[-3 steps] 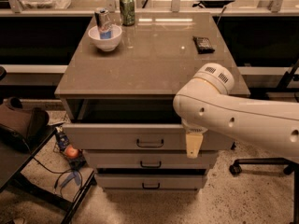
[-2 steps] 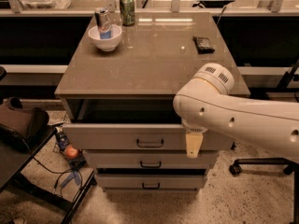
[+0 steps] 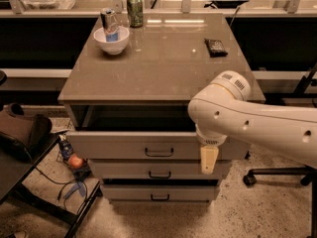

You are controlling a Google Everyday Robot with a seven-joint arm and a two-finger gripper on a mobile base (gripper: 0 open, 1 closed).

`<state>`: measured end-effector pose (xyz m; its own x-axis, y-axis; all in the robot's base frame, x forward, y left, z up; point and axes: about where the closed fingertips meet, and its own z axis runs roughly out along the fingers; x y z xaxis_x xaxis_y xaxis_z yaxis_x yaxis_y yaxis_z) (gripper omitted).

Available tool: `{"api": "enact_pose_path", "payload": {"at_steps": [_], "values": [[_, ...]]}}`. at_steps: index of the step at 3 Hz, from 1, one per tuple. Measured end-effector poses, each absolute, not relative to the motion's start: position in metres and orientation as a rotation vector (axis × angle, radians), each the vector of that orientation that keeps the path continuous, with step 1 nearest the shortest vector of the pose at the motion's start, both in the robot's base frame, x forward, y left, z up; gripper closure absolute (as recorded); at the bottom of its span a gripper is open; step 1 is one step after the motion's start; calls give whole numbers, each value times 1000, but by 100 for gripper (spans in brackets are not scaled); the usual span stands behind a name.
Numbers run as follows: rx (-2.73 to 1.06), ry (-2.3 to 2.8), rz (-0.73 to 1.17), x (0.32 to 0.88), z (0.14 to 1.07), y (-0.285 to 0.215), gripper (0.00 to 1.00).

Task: Open top drawer

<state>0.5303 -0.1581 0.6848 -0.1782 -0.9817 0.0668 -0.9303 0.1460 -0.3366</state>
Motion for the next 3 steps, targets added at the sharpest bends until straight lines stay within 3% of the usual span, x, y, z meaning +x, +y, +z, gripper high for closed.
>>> {"api": "enact_pose_path", "payload": {"at_steps": [2, 3], "values": [[-1899, 2295, -375, 521, 666, -169, 0], [-1928, 2296, -322, 516, 651, -167, 16]]}}
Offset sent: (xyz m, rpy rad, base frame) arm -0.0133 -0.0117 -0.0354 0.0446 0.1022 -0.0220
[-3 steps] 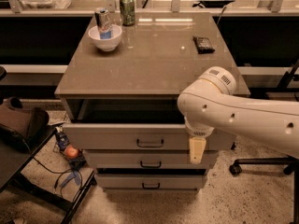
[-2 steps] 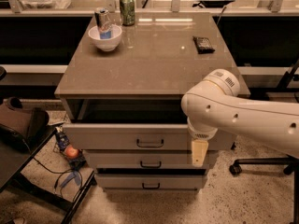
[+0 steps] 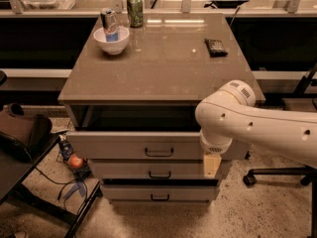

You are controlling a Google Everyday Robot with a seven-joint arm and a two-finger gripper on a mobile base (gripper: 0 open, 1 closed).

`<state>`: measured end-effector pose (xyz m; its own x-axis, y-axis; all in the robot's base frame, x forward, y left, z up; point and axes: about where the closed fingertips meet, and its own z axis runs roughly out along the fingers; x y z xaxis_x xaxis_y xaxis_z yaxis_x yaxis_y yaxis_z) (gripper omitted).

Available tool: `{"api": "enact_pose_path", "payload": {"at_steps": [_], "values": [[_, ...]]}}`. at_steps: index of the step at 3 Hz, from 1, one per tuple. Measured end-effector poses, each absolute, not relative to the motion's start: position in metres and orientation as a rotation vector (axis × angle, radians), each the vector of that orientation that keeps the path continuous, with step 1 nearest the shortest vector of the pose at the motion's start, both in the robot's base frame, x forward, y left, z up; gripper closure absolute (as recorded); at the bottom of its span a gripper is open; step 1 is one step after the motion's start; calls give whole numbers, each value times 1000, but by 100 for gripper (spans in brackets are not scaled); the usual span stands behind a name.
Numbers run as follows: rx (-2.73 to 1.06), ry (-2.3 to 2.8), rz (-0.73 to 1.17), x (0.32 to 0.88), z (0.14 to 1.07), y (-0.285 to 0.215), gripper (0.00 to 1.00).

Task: Open top drawer

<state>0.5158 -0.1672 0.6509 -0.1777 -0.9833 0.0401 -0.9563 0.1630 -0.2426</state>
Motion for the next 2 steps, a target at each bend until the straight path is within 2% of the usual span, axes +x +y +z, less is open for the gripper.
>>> {"api": "enact_pose_path", "payload": {"at_steps": [2], "values": [[-1932, 2295, -321, 515, 650, -167, 63]]}}
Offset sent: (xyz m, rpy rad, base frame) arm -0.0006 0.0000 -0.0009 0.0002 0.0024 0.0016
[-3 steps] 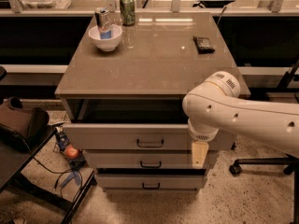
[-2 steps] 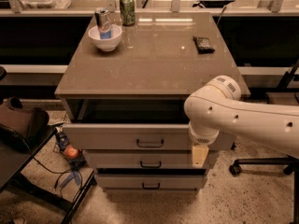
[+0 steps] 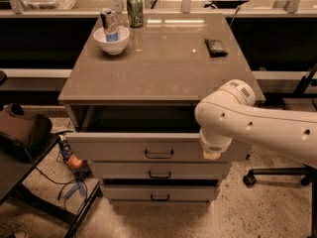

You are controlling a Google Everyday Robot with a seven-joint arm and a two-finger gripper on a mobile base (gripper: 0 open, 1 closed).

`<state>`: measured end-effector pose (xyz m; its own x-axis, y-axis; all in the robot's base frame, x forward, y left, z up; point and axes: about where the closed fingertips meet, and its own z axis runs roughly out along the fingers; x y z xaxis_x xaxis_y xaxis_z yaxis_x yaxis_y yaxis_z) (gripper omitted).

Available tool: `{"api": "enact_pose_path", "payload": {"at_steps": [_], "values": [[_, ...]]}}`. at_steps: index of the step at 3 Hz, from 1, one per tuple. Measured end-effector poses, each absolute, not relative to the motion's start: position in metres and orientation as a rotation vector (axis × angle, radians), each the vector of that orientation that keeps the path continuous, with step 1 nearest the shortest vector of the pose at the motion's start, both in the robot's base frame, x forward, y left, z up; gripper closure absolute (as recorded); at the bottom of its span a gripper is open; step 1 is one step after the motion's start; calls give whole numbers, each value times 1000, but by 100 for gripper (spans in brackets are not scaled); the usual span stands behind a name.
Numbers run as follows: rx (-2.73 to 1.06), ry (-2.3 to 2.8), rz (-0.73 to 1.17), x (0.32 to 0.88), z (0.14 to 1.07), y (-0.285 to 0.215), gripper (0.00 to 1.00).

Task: Open top drawer

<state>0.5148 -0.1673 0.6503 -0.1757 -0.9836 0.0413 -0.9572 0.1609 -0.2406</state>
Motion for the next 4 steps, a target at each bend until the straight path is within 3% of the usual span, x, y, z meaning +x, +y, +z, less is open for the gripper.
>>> {"api": "enact_pose_path", "payload": {"at_steps": [1, 2, 4], "values": [[-1936, 2318, -349, 500, 657, -173, 86], [-1935, 2319, -349, 500, 661, -173, 100], [-1913, 2345, -412, 474, 686, -181, 100]]}}
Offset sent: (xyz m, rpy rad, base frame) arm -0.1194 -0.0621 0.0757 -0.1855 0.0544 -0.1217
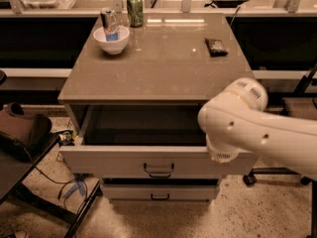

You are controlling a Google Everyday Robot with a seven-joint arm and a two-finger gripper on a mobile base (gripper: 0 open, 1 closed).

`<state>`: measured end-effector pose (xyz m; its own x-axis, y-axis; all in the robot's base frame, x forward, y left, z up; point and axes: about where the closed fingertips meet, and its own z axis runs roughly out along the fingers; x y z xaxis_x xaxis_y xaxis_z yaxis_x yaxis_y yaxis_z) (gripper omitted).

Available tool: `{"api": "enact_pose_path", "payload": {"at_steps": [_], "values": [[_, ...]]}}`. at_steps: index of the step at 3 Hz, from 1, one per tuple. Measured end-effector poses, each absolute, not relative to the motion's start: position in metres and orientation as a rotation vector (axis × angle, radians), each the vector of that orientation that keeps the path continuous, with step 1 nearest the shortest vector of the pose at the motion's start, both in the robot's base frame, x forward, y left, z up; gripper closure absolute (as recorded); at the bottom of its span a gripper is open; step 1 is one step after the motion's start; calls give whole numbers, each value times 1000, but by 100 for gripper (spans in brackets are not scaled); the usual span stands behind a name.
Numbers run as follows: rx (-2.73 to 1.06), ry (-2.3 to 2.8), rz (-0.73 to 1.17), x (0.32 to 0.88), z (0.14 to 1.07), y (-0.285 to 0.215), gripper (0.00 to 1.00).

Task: Open top drawer

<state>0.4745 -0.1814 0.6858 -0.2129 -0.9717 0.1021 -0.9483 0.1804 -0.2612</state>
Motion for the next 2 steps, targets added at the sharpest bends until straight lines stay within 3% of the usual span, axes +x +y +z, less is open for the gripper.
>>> {"api": "enact_pose_path", "payload": {"at_steps": [2], "values": [[-1913, 2345, -418, 472, 691, -182, 100]]}}
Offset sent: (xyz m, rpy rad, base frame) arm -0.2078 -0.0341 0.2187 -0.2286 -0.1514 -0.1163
